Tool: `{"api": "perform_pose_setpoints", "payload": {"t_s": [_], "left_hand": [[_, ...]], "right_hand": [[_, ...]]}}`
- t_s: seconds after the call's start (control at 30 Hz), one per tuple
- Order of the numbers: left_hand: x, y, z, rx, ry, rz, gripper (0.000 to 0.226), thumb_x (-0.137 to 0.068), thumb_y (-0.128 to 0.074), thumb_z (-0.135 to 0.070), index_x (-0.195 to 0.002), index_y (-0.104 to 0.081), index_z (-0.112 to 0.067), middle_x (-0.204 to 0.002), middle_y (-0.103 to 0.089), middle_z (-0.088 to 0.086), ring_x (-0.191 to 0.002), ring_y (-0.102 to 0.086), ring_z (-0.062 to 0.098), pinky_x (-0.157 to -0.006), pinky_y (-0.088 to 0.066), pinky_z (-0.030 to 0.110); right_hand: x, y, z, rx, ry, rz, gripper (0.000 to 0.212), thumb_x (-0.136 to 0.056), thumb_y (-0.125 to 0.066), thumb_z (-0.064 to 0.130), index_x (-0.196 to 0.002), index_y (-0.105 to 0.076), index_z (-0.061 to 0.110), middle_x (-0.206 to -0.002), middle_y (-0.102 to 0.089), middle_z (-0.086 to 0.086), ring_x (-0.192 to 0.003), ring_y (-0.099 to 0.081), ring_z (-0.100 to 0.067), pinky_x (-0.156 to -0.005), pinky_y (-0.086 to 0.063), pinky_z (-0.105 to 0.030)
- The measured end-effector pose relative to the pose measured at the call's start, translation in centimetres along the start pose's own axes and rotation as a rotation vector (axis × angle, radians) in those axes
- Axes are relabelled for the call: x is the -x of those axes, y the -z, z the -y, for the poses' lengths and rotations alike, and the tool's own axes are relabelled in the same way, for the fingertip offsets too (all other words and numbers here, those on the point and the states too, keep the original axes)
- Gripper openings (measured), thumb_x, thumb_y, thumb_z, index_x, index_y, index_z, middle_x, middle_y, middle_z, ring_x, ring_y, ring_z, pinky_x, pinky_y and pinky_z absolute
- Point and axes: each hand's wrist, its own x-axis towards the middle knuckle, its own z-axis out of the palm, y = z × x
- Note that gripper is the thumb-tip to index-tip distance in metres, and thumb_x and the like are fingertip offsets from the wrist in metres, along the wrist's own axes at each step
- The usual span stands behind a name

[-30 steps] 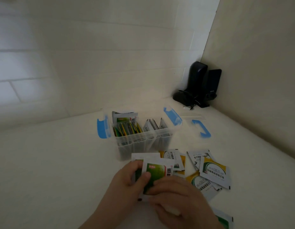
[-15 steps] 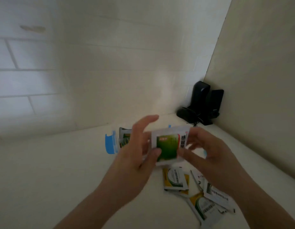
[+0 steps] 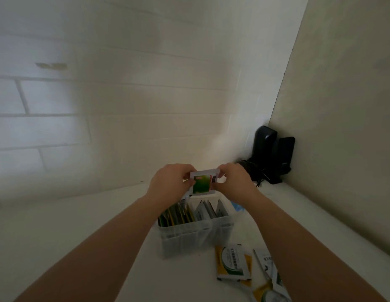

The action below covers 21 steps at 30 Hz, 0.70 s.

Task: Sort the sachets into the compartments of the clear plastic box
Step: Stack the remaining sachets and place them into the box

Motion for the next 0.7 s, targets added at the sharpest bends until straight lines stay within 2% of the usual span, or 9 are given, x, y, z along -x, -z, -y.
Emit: {"api": "perform_pose_setpoints", "payload": {"t_s": [0.27,0.43,0.53,0.6,0.7], "left_hand": [[0.1,0.5,0.3,0.069,0.007,0.102,0.017,-0.084,-0.059,-0.019,-0.098,-0.067,-0.020,-0.097,-0.069,0.004,-0.090,-0.060,0.017,-0.078,-0.045,0.027],[0.2,0.1,-0.3,0.001,-0.016,0.115,0.016,-0.086,-0.055,-0.018,-0.098,-0.066,-0.018,-0.095,-0.069,0.005,-0.090,-0.061,0.020,-0.080,-0.049,0.034],[0.3,0.4,-0.7,0.104,-0.034,0.002,0.014,-0.088,-0.052,-0.017,-0.094,-0.064,-0.014,-0.086,-0.069,0.007,-0.081,-0.062,0.022,-0.074,-0.050,0.034],[0.3,0.4,-0.8,0.138,-0.028,0.014,0.015,-0.089,-0.050,-0.017,-0.098,-0.062,-0.013,-0.085,-0.066,0.006,-0.077,-0.059,0.018,-0.066,-0.047,0.027],[0.1,-0.4,-0.4,0.068,-0.031,0.124,0.019,-0.091,-0.047,-0.016,-0.107,-0.058,-0.015,-0.098,-0.067,0.009,-0.082,-0.057,0.017,-0.064,-0.041,0.025]], "right_hand": [[0.5,0.9,-0.4,-0.106,-0.017,0.112,0.030,-0.072,-0.074,0.027,-0.099,-0.070,0.013,-0.105,-0.062,-0.006,-0.101,-0.052,-0.020,-0.087,-0.046,-0.036],[1.1,0.7,-0.6,0.003,0.050,0.087,0.032,-0.076,-0.071,0.029,-0.103,-0.066,0.013,-0.111,-0.050,-0.005,-0.109,-0.039,-0.021,-0.088,-0.034,-0.028],[1.1,1.4,-0.8,-0.219,0.058,-0.005,0.025,-0.079,-0.068,0.022,-0.103,-0.065,0.016,-0.105,-0.059,0.002,-0.105,-0.049,-0.015,-0.087,-0.039,-0.027],[1.4,1.9,-0.7,-0.324,0.035,0.055,0.025,-0.081,-0.066,0.020,-0.106,-0.062,0.018,-0.099,-0.061,0.008,-0.099,-0.053,-0.008,-0.087,-0.041,-0.026],[1.5,1.2,-1.1,-0.168,0.084,0.105,0.026,-0.081,-0.065,0.021,-0.106,-0.062,0.015,-0.103,-0.067,0.000,-0.099,-0.057,-0.014,-0.092,-0.045,-0.036]]}}
